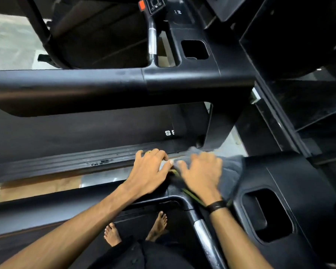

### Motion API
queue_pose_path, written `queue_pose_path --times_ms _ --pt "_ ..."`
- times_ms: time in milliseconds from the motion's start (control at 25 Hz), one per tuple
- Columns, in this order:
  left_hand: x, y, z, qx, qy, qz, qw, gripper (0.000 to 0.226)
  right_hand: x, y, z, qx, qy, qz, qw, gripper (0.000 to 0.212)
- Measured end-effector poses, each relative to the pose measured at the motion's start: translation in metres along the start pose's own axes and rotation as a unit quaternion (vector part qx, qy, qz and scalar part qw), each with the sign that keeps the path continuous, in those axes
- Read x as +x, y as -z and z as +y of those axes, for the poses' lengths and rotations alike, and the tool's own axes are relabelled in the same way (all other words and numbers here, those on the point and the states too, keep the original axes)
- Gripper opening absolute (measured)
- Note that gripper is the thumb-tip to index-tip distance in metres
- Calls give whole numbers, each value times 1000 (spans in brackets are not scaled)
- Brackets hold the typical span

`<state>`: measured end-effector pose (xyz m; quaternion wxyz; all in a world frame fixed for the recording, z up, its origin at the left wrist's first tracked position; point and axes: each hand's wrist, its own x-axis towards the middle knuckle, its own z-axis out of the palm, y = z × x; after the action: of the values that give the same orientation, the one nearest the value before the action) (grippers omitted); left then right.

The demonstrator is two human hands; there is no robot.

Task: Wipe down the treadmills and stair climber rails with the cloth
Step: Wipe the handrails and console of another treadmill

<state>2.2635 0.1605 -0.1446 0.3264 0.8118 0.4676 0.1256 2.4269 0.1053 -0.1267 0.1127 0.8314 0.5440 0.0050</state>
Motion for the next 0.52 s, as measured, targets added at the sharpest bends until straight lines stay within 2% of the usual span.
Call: queue_pose_path --times_ms 120,240,320,400,520 --pt "17 -6 16 -19 -28 7 999 27 -4 -1 -27 83 132 -36 987 41" --pt "34 -13 35 -55 -45 10 997 38 4 -12 26 123 147 -35 981 57" --pt "44 -23 48 -51 -65 -13 996 42 22 -21 90 97 74 -9 993 63" --pt "50 -35 57 -40 -77 -43 995 42 51 -30 165 48 -43 8 998 60" --pt "54 -47 63 -34 -89 -51 994 42 93 -29 251 14 -222 -42 974 60"
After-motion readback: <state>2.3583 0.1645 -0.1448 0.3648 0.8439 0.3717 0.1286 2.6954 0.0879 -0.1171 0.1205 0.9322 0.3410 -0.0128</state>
